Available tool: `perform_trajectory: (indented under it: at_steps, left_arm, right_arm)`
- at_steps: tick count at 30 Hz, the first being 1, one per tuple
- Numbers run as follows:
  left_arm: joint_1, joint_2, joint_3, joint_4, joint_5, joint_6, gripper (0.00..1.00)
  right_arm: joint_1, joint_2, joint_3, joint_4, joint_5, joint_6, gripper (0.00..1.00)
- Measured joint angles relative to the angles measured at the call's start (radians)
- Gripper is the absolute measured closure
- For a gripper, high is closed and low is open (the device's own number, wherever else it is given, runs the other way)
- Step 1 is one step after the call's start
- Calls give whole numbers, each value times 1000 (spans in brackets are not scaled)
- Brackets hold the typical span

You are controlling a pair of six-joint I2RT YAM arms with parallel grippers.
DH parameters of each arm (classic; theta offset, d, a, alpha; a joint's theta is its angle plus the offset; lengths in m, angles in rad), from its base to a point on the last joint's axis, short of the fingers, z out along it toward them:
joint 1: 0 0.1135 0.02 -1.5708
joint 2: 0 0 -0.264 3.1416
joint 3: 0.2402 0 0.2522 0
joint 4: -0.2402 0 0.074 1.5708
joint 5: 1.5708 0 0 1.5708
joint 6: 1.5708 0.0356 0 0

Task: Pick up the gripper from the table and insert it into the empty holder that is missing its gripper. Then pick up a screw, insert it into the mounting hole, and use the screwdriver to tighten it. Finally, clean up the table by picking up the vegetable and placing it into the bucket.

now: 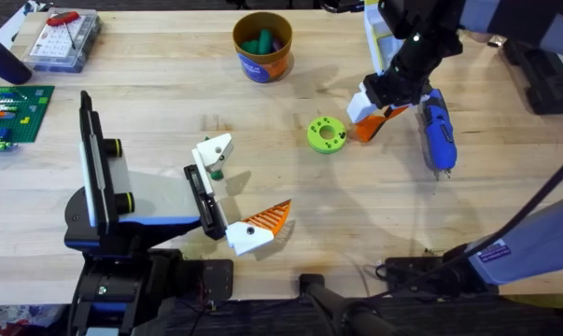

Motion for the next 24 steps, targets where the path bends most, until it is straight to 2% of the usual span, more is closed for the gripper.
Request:
perform_trajectory:
  at_steps: [9,24]
  left_arm:
    - [0,3,3,-6,0,0,12]
    - [0,3,3,-6,0,0,12]
  right_arm:
    - [0,3,0,-66,-11,-17,358]
    - [2,-17,-1,-33,-16,-78,358]
